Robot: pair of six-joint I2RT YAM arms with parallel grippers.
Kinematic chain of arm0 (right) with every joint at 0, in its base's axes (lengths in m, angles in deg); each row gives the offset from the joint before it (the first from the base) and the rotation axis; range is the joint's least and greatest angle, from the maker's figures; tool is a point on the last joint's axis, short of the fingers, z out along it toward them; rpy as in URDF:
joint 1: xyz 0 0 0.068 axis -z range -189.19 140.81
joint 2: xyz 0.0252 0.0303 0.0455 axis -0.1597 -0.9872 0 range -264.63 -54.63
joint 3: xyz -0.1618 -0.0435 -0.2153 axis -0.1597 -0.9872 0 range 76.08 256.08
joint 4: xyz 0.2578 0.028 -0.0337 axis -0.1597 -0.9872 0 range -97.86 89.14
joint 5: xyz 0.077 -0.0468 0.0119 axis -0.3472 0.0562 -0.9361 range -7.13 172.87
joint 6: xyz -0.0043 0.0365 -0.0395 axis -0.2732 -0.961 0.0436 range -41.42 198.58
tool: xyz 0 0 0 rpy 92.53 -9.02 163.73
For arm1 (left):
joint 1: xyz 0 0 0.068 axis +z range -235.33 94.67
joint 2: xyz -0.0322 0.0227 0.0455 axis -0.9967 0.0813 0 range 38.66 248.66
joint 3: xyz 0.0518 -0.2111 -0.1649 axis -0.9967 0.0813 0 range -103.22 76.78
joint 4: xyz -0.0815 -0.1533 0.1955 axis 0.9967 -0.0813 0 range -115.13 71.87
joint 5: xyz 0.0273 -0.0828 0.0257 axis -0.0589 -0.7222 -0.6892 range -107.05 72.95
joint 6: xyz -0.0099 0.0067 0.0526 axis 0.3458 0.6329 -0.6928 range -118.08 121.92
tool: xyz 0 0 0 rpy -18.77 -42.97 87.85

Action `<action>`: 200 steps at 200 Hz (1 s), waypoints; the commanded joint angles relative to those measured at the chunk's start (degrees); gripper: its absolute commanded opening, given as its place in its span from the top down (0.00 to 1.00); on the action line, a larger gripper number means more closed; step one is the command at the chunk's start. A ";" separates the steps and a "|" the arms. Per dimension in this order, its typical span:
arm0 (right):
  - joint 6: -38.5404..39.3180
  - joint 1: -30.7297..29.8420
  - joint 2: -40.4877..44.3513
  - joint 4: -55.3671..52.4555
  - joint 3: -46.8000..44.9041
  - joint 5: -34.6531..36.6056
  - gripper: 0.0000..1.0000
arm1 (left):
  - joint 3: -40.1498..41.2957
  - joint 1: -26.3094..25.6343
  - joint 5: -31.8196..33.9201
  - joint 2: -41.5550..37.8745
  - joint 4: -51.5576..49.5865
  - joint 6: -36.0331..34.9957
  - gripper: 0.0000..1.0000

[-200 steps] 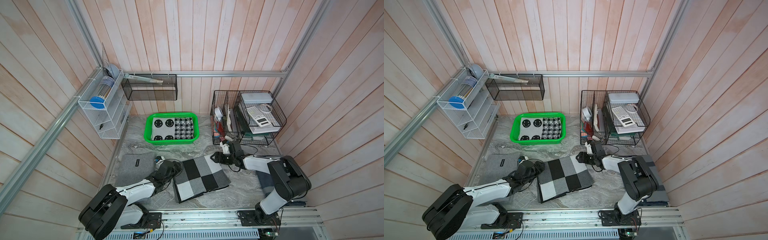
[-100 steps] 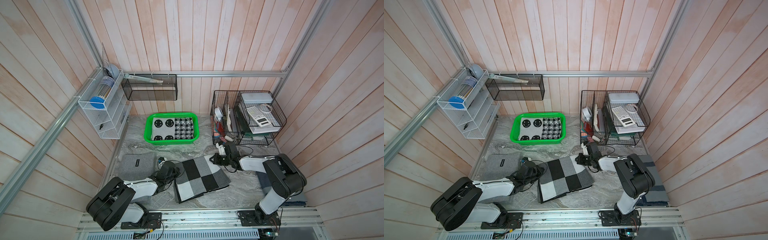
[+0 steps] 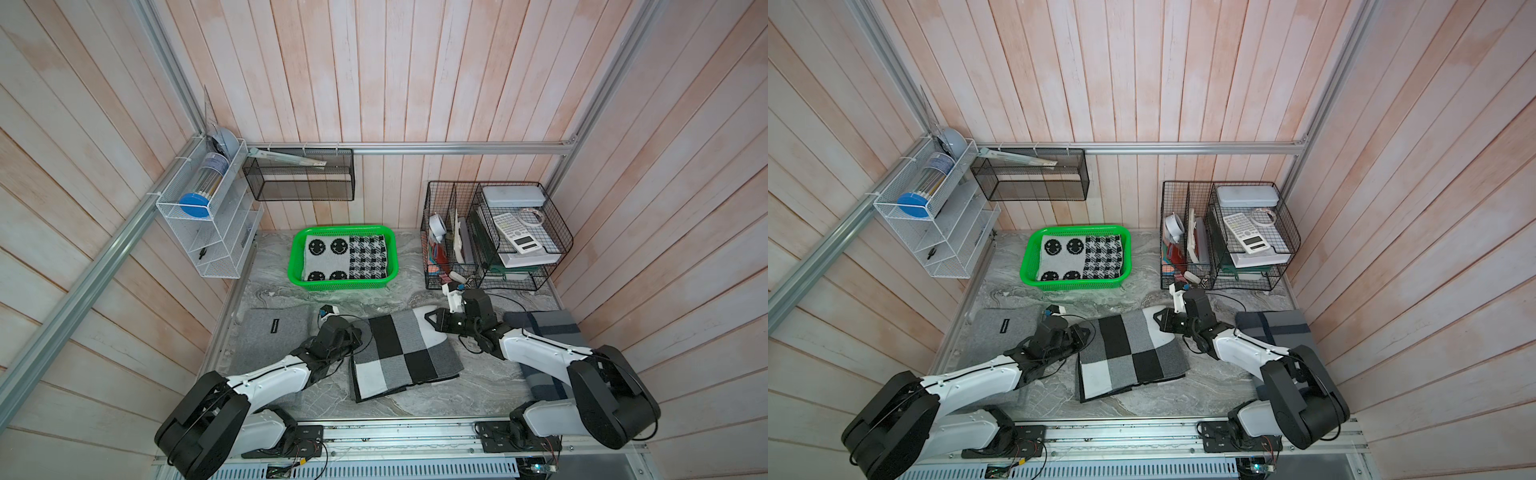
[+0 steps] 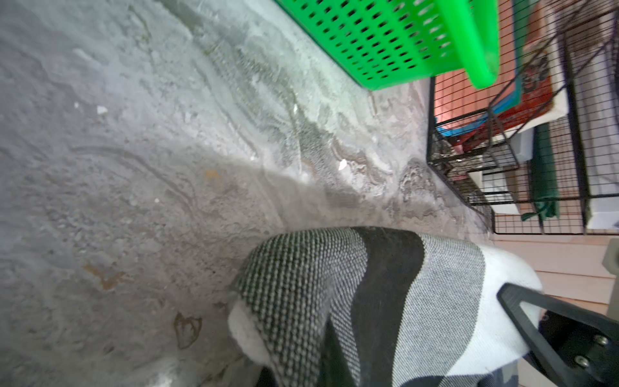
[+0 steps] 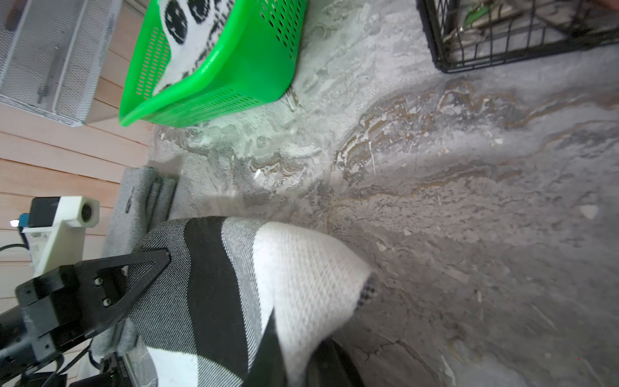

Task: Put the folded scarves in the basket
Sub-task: Pick up the scarf at the center of the board, then place the scarf in the basket.

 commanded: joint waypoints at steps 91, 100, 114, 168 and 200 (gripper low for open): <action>1.74 -3.05 3.71 -3.36 15.71 4.34 1.00 | -17.43 11.83 1.36 -9.61 -15.92 -23.96 1.00; 1.98 -3.14 2.32 -3.31 18.06 4.24 1.00 | -19.94 13.45 0.13 -8.37 -16.99 -25.35 1.00; 2.71 -3.61 -0.19 -3.86 22.18 5.09 1.00 | -23.35 15.32 -0.51 -6.39 -18.03 -27.19 1.00; 5.07 -4.37 -10.87 -4.25 36.23 11.30 1.00 | -39.27 23.04 -2.91 3.53 -22.16 -32.27 1.00; 4.40 -4.47 -15.45 -0.53 41.51 12.12 1.00 | -47.43 26.25 -2.24 9.53 -24.29 -33.67 1.00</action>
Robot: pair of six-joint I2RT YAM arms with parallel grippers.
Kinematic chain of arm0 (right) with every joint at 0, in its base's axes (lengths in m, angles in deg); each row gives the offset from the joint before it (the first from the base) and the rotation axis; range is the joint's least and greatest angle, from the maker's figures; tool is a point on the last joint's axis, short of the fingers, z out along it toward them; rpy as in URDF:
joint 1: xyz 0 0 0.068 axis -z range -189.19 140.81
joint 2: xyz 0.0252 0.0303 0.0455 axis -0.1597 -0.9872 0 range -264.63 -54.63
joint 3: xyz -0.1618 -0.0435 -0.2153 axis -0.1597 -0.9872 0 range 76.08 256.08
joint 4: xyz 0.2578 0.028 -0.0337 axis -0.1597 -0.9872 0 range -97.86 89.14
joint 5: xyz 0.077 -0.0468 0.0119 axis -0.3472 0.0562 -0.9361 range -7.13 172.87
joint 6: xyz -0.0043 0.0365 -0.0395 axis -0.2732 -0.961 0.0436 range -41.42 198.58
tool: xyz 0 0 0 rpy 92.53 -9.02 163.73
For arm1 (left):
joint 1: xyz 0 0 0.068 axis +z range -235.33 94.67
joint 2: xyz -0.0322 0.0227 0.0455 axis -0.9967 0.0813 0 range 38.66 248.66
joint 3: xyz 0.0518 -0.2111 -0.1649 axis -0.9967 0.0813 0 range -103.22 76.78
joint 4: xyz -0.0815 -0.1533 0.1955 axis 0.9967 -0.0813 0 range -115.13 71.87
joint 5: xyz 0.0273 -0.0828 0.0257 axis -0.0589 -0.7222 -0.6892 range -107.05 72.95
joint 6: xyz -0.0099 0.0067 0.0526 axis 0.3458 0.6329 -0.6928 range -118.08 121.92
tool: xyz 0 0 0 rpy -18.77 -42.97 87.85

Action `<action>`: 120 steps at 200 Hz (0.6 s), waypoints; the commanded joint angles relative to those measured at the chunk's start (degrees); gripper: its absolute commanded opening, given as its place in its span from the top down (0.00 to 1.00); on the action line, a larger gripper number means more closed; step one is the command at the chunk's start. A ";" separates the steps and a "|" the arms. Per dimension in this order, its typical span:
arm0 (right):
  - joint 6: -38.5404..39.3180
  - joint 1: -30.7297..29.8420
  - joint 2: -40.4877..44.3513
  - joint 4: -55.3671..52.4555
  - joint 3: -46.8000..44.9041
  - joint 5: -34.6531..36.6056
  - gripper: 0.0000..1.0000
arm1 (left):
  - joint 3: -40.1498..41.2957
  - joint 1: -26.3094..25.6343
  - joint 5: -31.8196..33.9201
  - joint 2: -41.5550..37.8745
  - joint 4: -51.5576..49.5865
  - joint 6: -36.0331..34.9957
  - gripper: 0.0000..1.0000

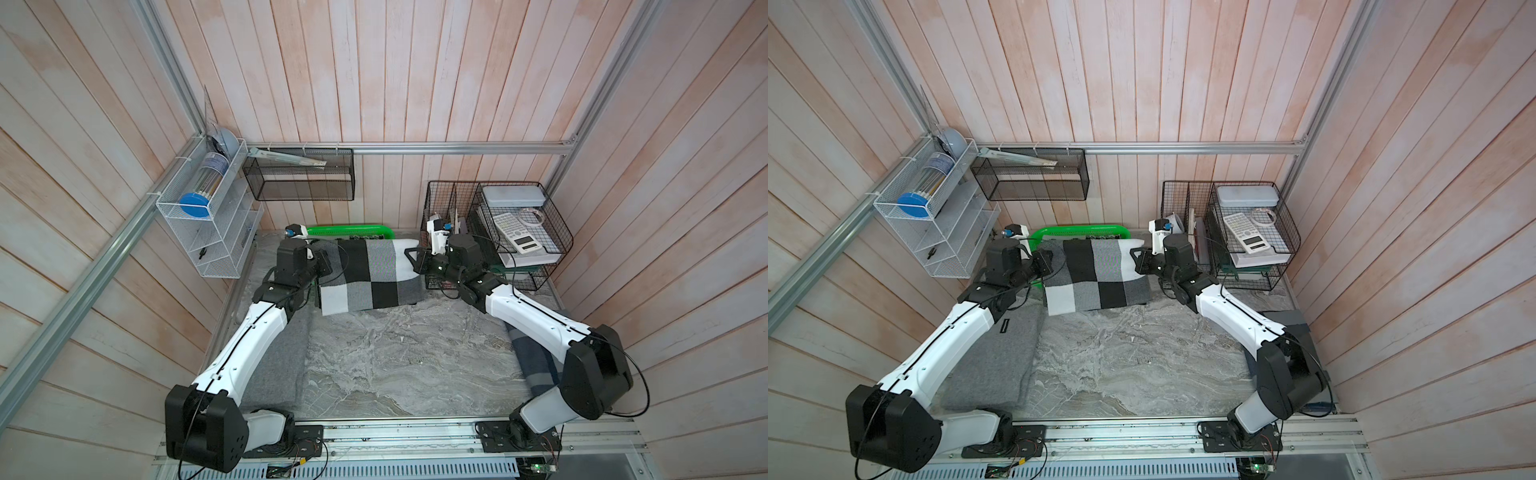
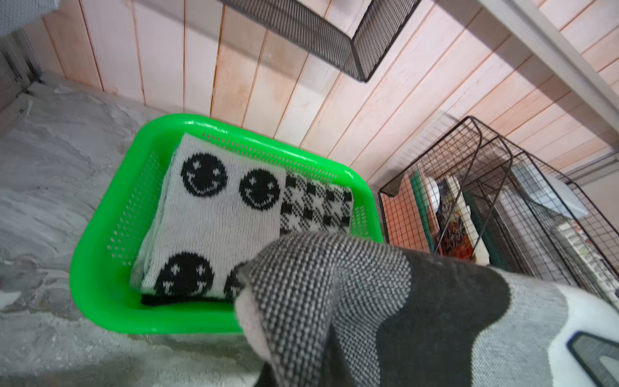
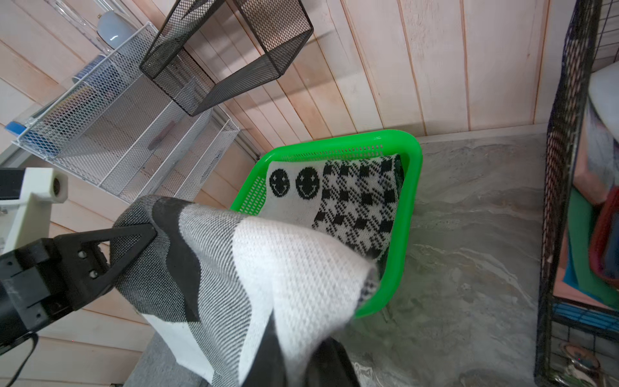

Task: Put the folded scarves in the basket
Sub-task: Place the scarf in the basket.

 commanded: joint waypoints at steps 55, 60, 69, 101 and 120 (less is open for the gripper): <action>2.39 0.35 -12.74 3.45 16.56 5.38 1.00 | -12.17 7.73 1.08 9.92 -0.94 -2.64 1.00; 2.50 0.28 -13.76 3.21 18.05 5.03 1.00 | -12.60 8.00 1.29 10.53 -1.00 -2.72 1.00; 2.68 0.35 -15.97 2.40 20.66 4.30 1.00 | -13.80 8.58 1.69 11.77 -1.13 -3.09 1.00; 2.79 0.29 -23.06 0.34 28.57 3.50 1.00 | -16.87 10.27 4.15 16.32 -1.32 -3.76 1.00; 2.96 0.40 -26.46 -0.63 31.87 3.93 1.00 | -18.18 11.06 4.18 19.14 -0.47 -3.98 1.00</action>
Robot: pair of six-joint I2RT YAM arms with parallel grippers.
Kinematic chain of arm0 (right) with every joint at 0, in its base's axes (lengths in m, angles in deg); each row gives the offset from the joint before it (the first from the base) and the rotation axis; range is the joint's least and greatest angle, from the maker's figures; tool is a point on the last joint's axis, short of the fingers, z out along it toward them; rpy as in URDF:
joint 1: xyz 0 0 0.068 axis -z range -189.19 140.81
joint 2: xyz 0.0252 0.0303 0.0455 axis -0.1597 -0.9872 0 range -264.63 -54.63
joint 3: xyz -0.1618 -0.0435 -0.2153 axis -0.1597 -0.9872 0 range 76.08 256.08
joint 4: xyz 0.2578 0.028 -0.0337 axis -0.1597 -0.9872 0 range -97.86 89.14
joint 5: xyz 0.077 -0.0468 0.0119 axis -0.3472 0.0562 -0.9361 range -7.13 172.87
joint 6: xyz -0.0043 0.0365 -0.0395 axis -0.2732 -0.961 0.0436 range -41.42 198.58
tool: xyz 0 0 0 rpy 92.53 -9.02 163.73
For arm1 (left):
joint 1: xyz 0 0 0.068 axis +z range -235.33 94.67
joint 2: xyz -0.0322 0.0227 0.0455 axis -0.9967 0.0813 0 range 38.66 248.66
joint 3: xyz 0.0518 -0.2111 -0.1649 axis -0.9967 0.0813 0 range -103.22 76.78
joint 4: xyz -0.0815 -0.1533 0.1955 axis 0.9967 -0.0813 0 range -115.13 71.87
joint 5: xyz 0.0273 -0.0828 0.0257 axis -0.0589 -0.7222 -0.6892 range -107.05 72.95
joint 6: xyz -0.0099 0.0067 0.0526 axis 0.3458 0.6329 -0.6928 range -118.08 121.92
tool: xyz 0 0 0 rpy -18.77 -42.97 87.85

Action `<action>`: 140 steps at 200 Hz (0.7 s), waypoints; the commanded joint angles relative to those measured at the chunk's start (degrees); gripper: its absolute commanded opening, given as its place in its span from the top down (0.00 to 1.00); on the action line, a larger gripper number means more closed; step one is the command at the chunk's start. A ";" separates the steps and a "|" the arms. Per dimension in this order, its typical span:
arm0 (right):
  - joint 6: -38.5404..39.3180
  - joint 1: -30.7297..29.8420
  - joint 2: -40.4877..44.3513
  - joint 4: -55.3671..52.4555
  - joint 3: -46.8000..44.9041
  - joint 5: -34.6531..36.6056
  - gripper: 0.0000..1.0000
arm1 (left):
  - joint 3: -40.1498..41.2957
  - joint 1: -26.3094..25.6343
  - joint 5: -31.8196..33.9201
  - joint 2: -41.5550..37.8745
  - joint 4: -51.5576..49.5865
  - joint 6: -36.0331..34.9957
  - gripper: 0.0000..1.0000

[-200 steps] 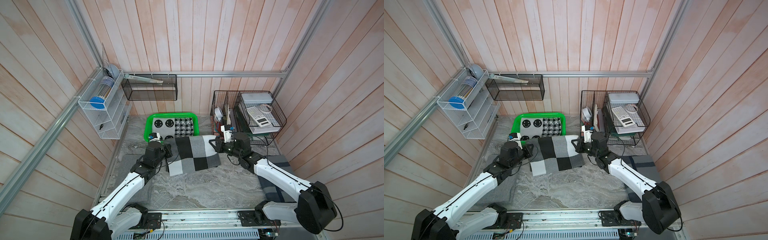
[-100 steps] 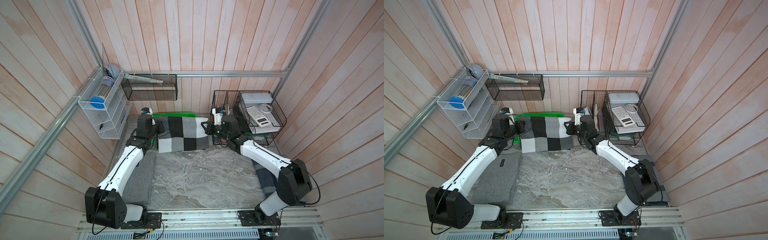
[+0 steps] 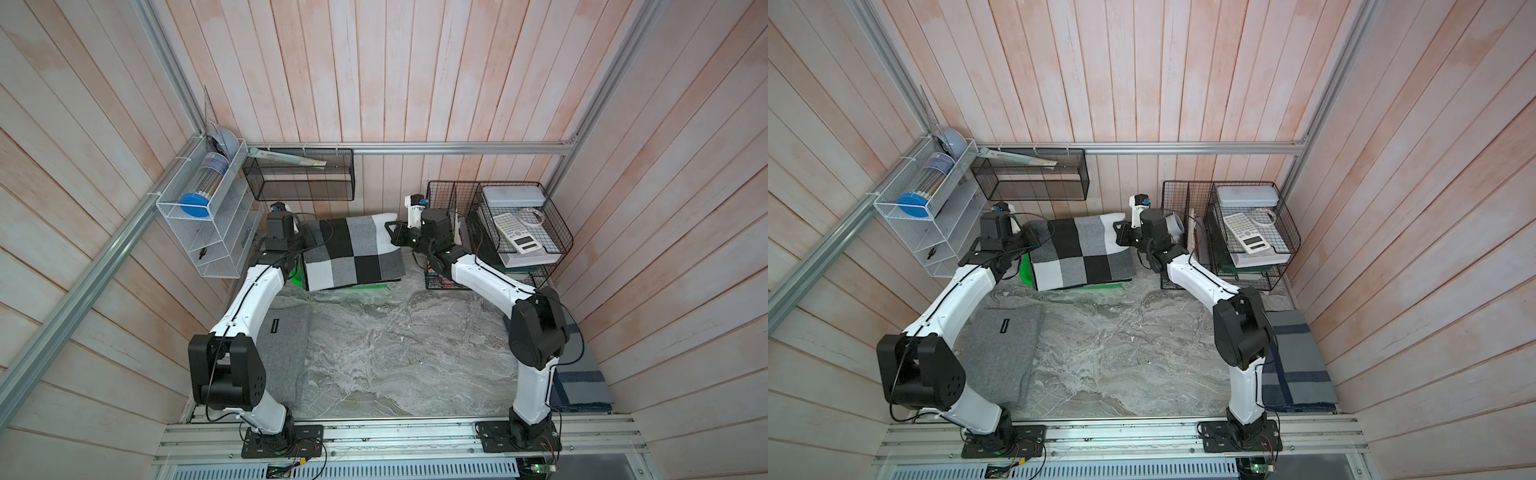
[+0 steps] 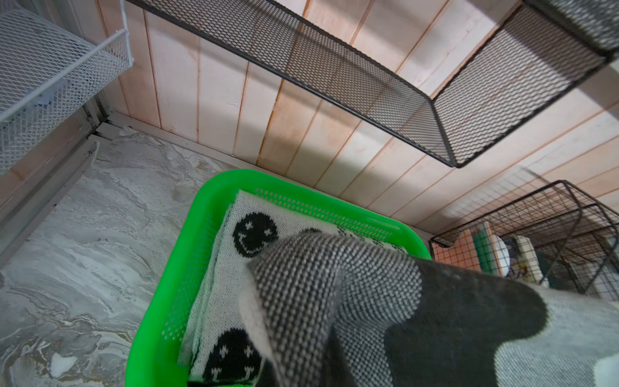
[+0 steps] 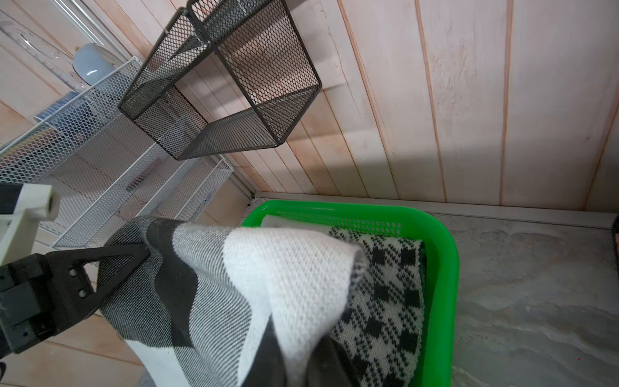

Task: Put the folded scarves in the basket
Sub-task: Place the scarf in the basket.

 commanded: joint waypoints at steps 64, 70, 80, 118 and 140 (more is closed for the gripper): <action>0.03 2.74 -14.05 -4.93 17.29 0.38 1.00 | -7.26 3.16 1.82 10.73 4.77 -2.73 1.00; -0.16 2.68 -14.73 -5.01 17.87 0.11 1.00 | -8.05 3.27 1.89 11.57 4.79 -2.91 1.00; -0.49 2.74 -15.89 -5.04 18.75 -0.09 1.00 | -9.54 3.62 1.66 12.94 4.64 -3.12 1.00; -1.46 3.19 -19.25 -5.59 21.49 -0.18 1.00 | -15.14 3.74 -1.48 18.00 5.07 -3.82 1.00; -1.90 3.64 -20.60 -5.63 22.32 -0.02 1.00 | -16.53 3.76 -3.55 20.40 5.38 -3.64 1.00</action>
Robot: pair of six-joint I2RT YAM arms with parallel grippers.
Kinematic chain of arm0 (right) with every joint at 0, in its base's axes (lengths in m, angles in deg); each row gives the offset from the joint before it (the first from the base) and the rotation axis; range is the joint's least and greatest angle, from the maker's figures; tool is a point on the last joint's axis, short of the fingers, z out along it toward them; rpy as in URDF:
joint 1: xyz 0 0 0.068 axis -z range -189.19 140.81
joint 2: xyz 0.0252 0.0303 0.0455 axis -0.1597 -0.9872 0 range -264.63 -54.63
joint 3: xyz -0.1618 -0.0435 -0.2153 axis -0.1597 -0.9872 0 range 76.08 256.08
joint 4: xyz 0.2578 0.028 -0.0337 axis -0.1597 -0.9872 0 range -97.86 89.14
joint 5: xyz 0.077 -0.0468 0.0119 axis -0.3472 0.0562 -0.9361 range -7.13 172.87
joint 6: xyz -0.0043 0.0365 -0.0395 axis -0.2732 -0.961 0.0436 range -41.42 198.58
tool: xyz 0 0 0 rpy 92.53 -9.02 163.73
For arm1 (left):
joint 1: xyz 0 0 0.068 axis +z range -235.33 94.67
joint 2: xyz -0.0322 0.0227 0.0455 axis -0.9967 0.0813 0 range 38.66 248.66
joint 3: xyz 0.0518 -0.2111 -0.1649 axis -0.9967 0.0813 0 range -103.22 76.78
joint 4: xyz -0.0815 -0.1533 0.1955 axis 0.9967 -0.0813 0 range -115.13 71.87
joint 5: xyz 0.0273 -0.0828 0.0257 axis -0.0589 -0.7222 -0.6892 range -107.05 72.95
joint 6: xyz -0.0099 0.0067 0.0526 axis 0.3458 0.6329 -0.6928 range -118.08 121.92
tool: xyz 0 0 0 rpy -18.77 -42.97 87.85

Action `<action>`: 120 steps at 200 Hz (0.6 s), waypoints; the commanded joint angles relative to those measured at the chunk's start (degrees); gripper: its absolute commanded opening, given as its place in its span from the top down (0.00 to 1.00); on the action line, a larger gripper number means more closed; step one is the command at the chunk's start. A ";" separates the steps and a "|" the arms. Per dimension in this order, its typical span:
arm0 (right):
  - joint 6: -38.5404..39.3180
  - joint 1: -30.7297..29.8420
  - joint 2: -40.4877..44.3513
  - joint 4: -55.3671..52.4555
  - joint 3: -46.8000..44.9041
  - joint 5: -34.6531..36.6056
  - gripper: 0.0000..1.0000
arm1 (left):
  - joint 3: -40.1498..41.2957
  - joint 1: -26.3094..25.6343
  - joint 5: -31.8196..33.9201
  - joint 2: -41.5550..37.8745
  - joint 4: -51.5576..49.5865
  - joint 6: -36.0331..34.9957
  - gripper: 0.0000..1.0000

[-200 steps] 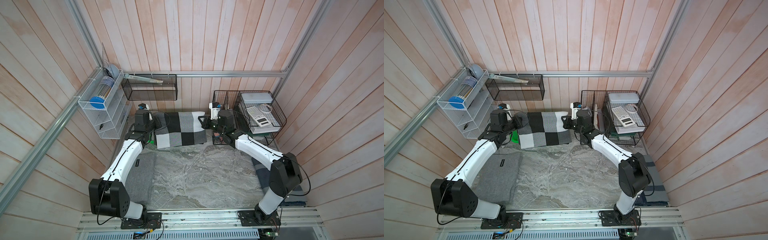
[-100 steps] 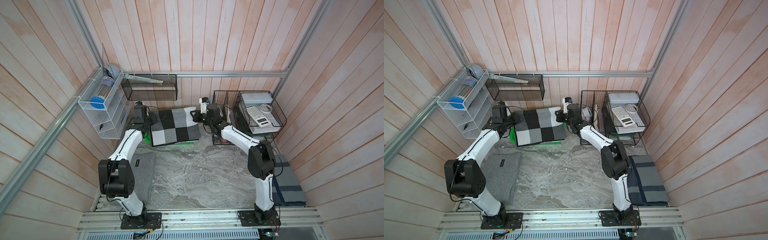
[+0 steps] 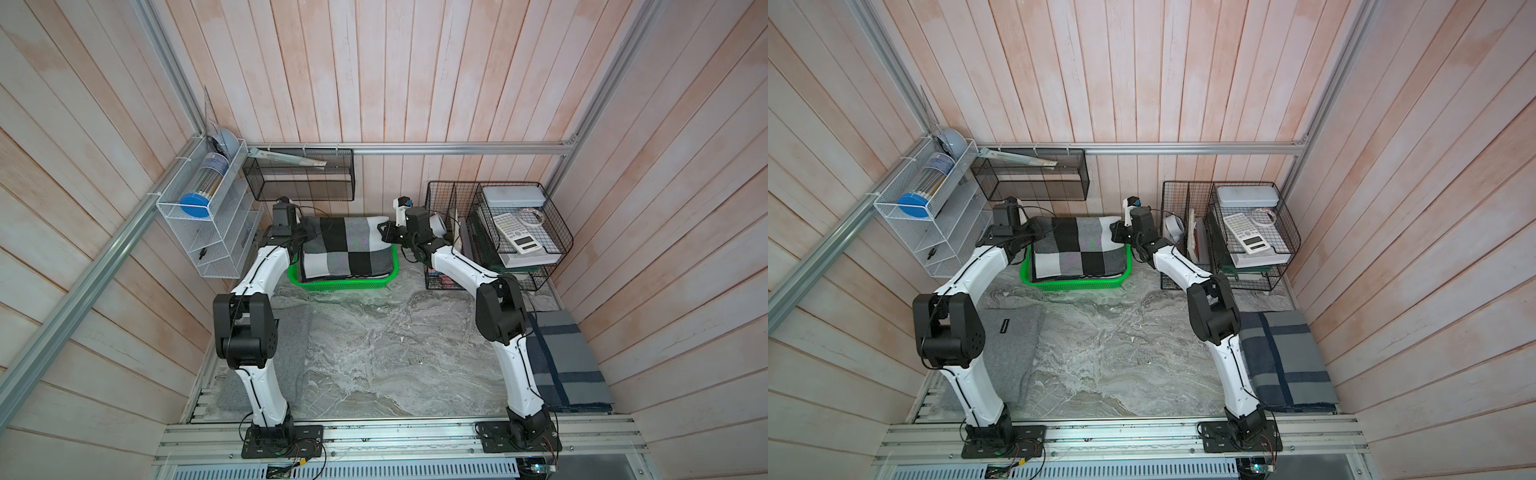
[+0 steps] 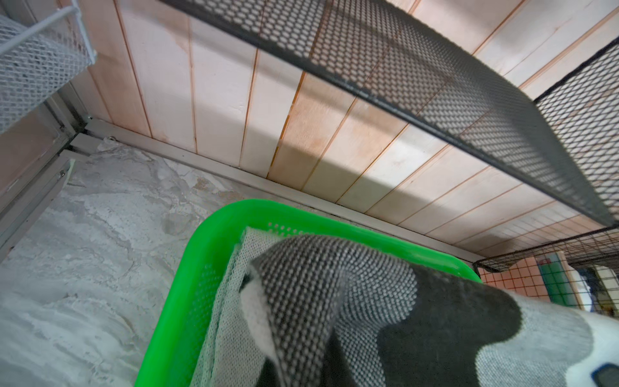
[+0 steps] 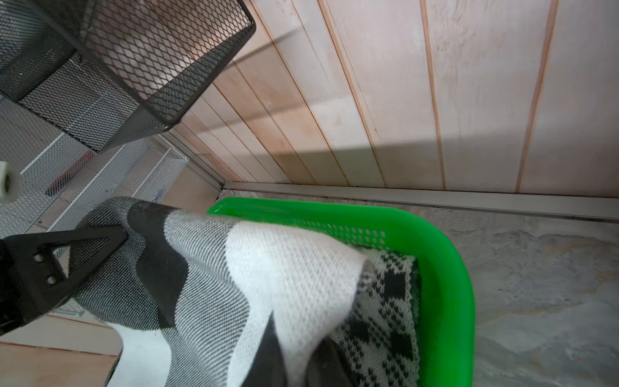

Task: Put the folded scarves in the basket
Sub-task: Place the scarf in the basket.

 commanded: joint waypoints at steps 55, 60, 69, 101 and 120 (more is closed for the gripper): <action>-0.35 2.42 -4.58 -0.88 6.52 1.00 1.00 | -4.21 1.44 2.02 4.00 2.44 -1.47 1.00; -0.31 2.46 -4.71 -0.77 6.76 0.73 1.00 | -4.60 1.41 2.18 3.98 2.17 -1.36 1.00; -0.21 2.45 -4.96 -0.72 7.31 0.04 0.99 | -5.18 1.44 2.47 4.01 1.87 -1.26 1.00; 0.03 2.34 -5.03 -1.54 9.11 -1.00 0.41 | -7.52 1.44 1.94 3.59 -0.16 -0.07 0.25; 1.24 2.11 -3.95 -4.02 10.56 -1.08 0.32 | -7.31 1.28 0.55 2.12 -0.88 1.67 0.00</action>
